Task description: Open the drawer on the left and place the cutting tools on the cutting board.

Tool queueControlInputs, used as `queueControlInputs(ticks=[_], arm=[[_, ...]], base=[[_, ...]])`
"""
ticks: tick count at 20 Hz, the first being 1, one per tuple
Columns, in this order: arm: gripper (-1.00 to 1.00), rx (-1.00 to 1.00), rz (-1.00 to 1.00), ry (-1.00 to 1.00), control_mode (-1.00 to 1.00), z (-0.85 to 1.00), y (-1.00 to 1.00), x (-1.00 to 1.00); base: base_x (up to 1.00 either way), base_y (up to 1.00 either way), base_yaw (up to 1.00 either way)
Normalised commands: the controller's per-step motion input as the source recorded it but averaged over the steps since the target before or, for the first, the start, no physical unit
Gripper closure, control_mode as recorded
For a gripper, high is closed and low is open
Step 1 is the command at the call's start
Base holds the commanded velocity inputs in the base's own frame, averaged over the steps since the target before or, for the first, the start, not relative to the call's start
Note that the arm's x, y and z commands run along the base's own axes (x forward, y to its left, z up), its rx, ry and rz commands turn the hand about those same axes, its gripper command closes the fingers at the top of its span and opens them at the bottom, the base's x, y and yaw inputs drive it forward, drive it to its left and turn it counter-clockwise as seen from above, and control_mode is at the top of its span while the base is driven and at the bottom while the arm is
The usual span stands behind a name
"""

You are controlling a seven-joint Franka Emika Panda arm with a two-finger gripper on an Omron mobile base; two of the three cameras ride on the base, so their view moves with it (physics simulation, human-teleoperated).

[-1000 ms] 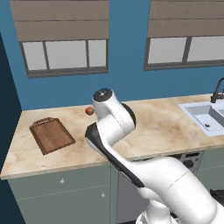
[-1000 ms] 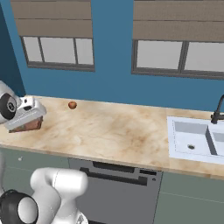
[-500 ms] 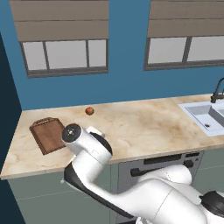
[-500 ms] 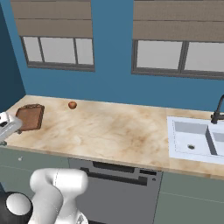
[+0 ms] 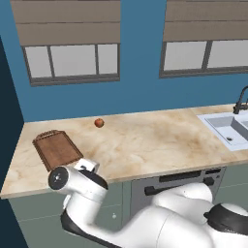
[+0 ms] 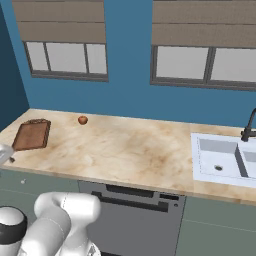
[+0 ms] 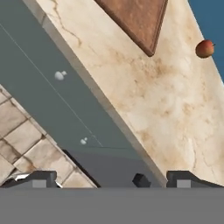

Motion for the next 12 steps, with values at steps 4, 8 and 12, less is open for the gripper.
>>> queueControlInputs(ticks=[4,8,12], arm=[[-1.00,-0.08,0.03,-0.18,-1.00,-0.59,0.19,-0.02],[-1.00,-0.09,0.05,-0.25,-1.00,-0.68,0.29,-0.13],[-1.00,-0.05,0.04,-0.18,-1.00,-0.43,0.26,-0.01]], base=[[0.00,0.00,0.00],[0.00,0.00,0.00],[0.00,0.00,0.00]])
